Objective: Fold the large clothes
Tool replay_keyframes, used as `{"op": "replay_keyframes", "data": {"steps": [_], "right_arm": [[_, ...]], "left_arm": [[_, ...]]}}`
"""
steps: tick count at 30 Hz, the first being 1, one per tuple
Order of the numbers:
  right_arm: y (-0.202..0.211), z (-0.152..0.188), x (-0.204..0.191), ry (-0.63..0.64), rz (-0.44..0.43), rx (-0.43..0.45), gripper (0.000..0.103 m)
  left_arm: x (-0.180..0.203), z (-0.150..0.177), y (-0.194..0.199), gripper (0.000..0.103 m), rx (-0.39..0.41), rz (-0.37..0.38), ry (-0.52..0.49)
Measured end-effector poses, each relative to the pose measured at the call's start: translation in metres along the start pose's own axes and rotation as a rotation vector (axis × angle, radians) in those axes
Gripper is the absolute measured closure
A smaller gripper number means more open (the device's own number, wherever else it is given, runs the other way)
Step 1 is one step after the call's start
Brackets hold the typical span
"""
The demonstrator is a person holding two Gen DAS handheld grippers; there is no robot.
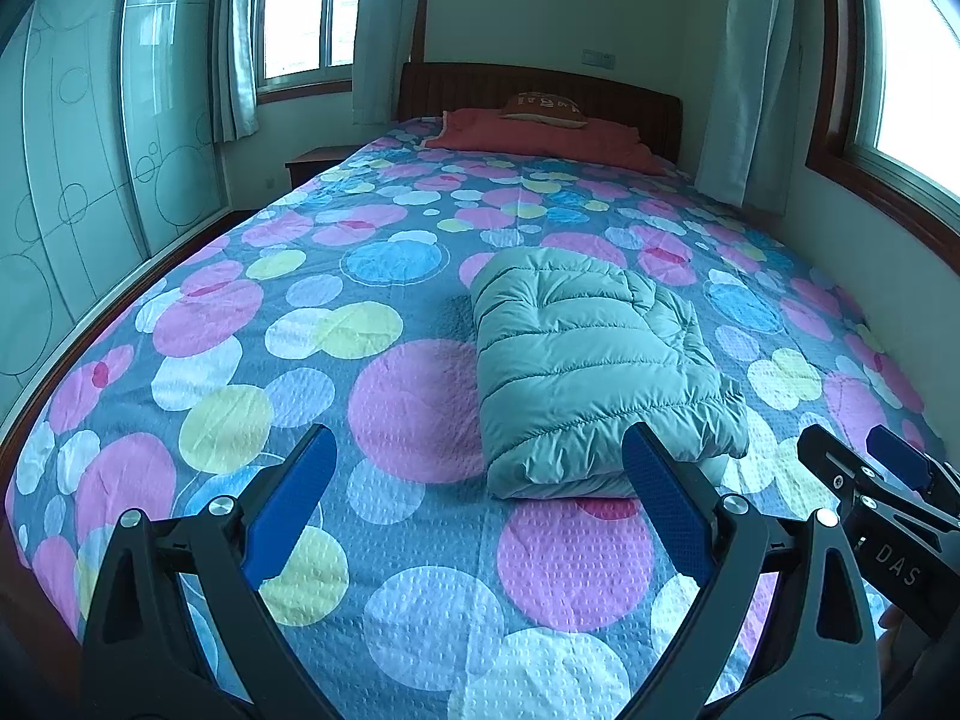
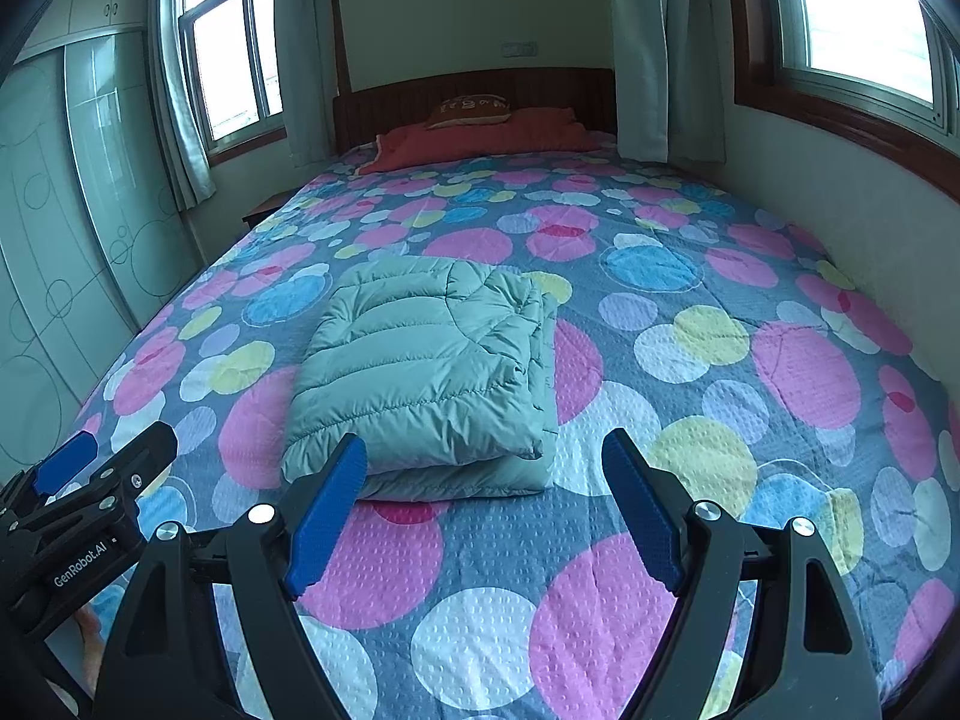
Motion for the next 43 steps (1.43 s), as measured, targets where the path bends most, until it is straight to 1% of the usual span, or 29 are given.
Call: {"op": "replay_keyframes", "data": {"steps": [6, 13, 17, 20, 26, 28, 30, 35, 38, 43], "right_arm": [[0.000, 0.000, 0.001, -0.001, 0.000, 0.002, 0.024], [-0.001, 0.001, 0.000, -0.001, 0.000, 0.000, 0.024], [0.000, 0.001, 0.000, -0.001, 0.000, 0.001, 0.024], [0.000, 0.001, 0.000, -0.002, -0.001, 0.000, 0.024], [-0.001, 0.002, 0.001, -0.002, 0.000, -0.001, 0.024], [-0.002, 0.004, 0.001, -0.004, 0.001, -0.003, 0.024], [-0.004, 0.006, 0.001, -0.006, 0.001, -0.007, 0.024], [-0.010, 0.008, 0.002, -0.007, 0.002, -0.019, 0.024], [-0.013, 0.009, 0.005, -0.010, 0.004, -0.022, 0.024], [-0.022, 0.010, 0.015, -0.030, 0.019, -0.030, 0.024]], "left_arm": [[0.001, -0.001, 0.004, 0.007, 0.019, -0.019, -0.013], [0.002, -0.002, 0.002, 0.007, 0.010, -0.021, -0.018], [0.003, -0.002, 0.003, 0.007, 0.015, -0.041, -0.017], [0.005, -0.002, 0.003, 0.007, 0.014, -0.029, -0.024], [0.009, 0.000, 0.003, 0.007, 0.024, -0.030, -0.034], [0.011, 0.001, 0.003, 0.002, 0.027, -0.031, -0.038], [0.012, 0.002, 0.003, 0.002, 0.028, -0.042, -0.044], [0.013, 0.002, -0.005, 0.002, 0.021, -0.016, -0.048], [0.012, 0.002, -0.011, 0.002, 0.021, -0.045, -0.050], [0.006, 0.006, -0.032, 0.002, -0.022, -0.040, -0.032]]}}
Point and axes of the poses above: each gripper's, at about its wrist camera, not at the fingertips, and y roughly against the way its jaws point, x to its right, z to its underside, the point moved 4 cm from there along -y, roughly the way its jaws point, and after that the axes turned 1 degree about x, right-handed, at the moved point
